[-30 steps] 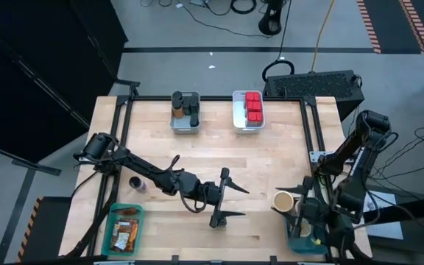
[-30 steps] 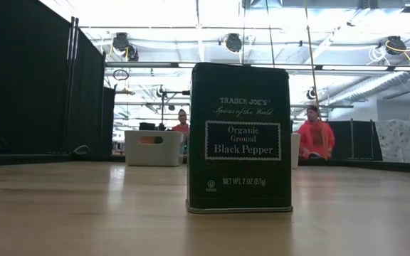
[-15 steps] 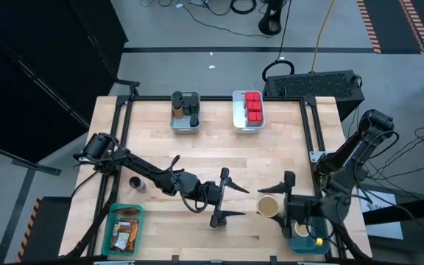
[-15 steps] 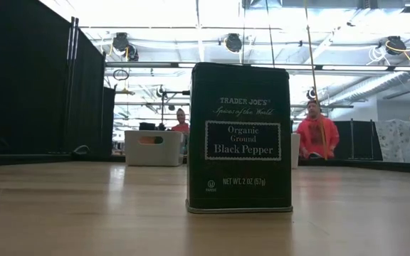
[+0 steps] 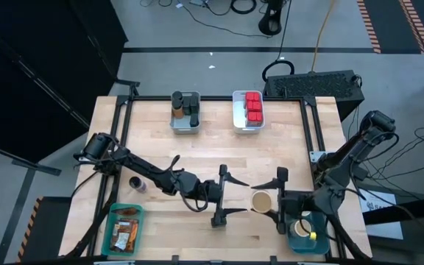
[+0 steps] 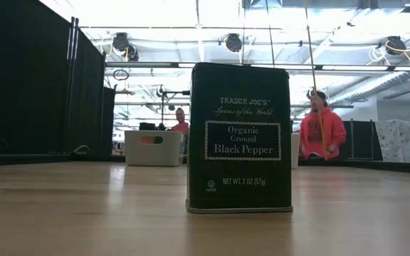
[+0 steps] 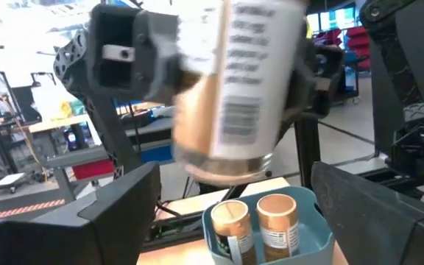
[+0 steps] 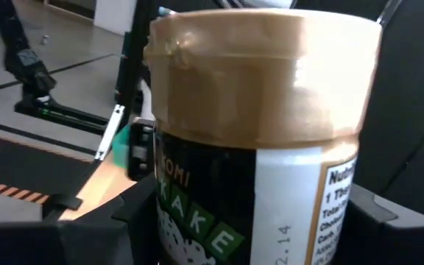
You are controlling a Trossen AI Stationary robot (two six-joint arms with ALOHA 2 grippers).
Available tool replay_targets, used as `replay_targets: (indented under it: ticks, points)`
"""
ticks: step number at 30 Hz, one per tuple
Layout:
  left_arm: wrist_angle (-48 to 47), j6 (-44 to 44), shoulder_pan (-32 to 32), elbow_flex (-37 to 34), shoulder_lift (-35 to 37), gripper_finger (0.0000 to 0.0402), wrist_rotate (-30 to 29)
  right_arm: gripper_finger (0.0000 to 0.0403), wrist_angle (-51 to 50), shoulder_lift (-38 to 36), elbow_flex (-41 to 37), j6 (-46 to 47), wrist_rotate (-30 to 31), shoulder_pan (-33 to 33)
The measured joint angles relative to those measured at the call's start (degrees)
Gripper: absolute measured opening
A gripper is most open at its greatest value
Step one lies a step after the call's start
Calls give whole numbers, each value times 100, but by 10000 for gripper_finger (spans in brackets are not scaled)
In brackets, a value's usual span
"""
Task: Sort spices by type
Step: Put the gold spice bottle into the blue bin
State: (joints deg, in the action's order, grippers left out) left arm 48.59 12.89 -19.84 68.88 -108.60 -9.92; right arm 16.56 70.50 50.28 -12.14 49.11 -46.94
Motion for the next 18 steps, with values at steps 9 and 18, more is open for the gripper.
replay_targets:
  ticks: [9,18]
  points:
    - [286,-53,136,0,-61,357,50,254,147,0,0,2,-296,269]
    - [510,-57,192,0,-162,357,275,254,215,2,0,2,-460,453]
